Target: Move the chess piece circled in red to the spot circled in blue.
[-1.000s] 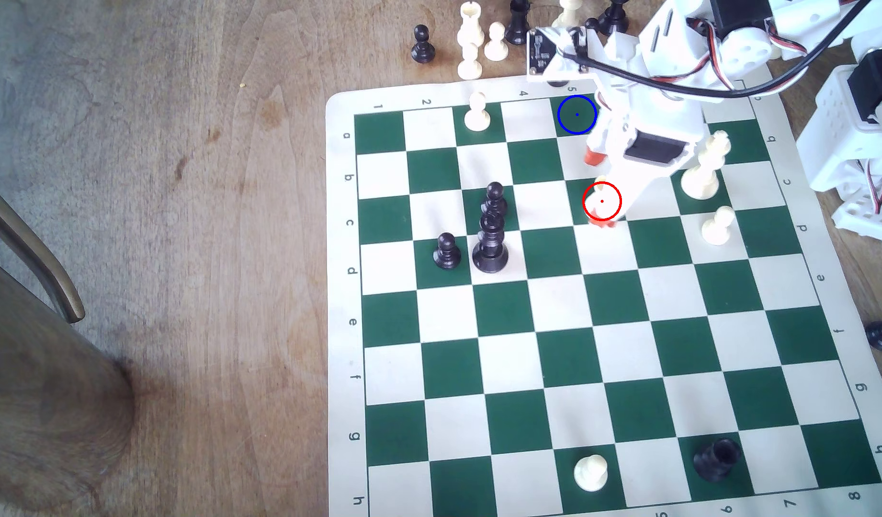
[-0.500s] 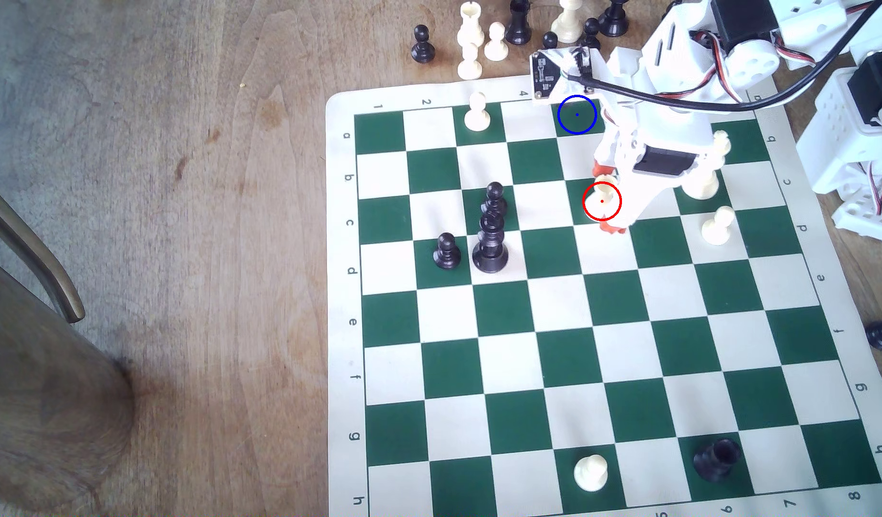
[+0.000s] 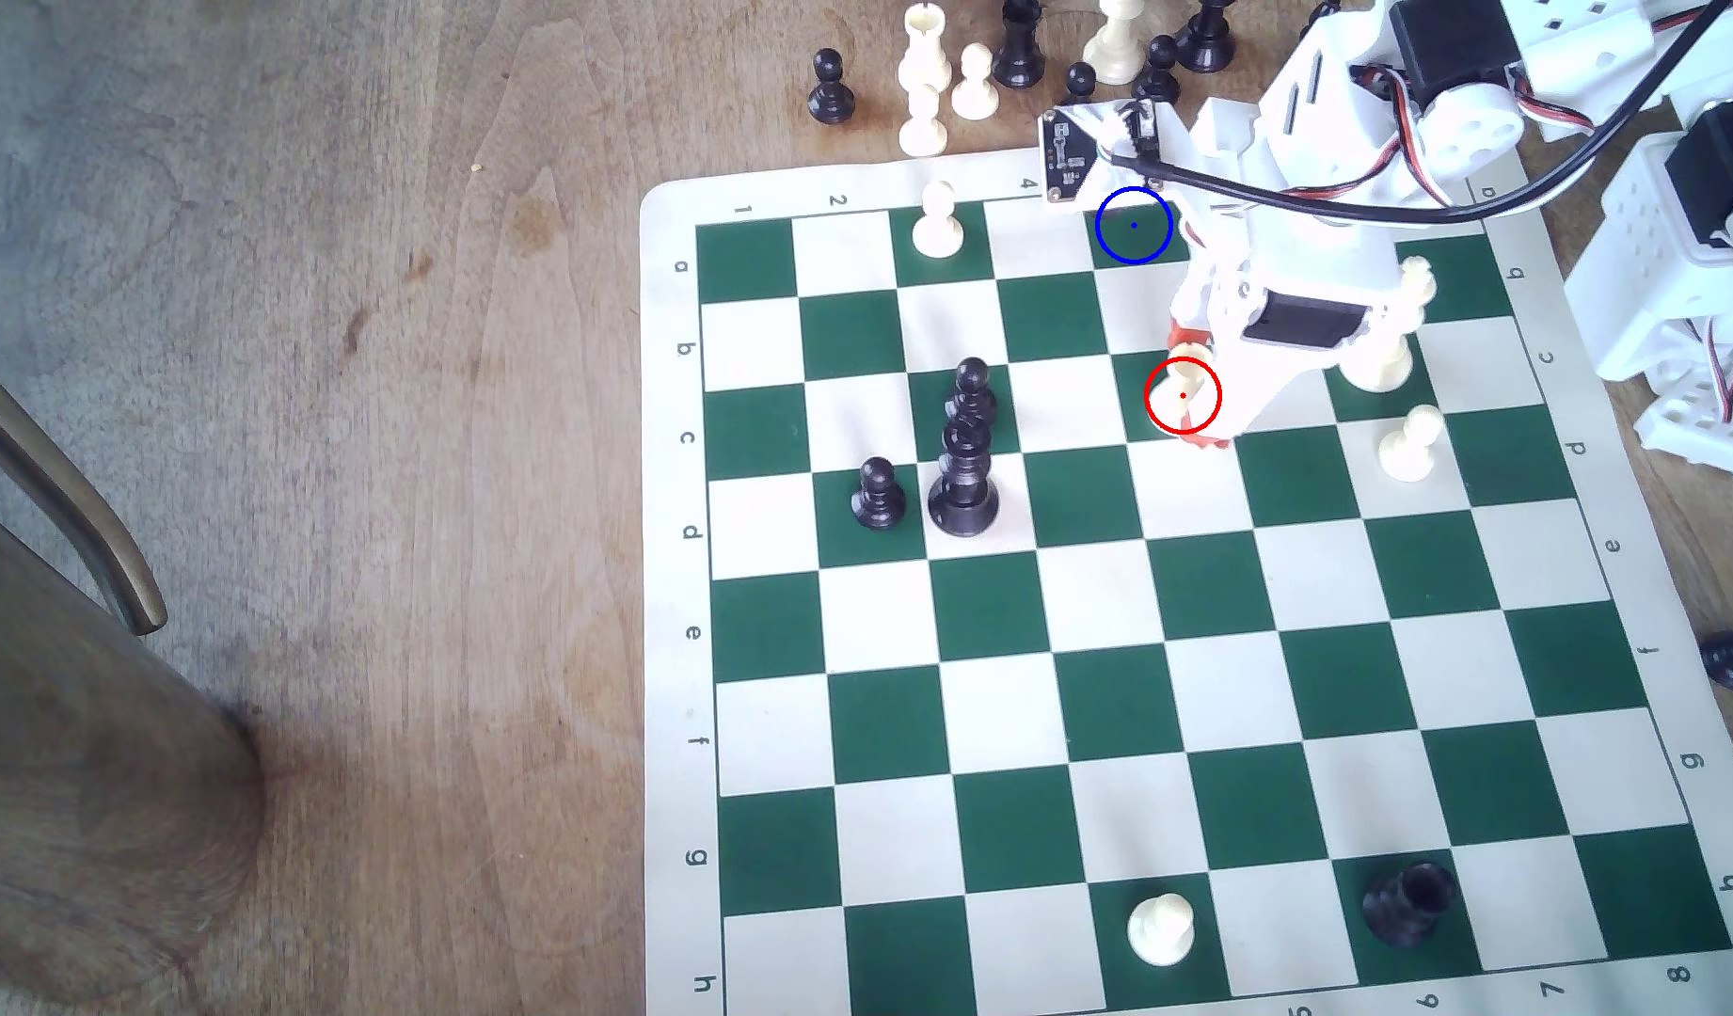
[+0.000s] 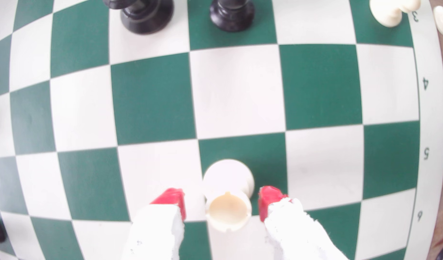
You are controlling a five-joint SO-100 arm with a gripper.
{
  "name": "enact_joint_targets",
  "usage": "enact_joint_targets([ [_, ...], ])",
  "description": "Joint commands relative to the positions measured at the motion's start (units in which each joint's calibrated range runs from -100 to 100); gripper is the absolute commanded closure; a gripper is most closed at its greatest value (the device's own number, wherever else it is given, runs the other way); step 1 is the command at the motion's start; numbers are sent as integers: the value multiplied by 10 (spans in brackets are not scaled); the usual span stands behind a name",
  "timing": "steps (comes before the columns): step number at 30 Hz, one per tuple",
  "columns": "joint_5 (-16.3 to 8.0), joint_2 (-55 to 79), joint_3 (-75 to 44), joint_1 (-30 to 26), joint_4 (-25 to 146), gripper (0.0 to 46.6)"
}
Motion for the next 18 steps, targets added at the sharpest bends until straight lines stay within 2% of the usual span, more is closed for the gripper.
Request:
enact_joint_targets([
  [1, -5, -2, -7, -2, -4, 329],
  [10, -7, -3, -8, -4, -8, 356],
  [18, -11, -4, -7, -7, -12, 362],
])
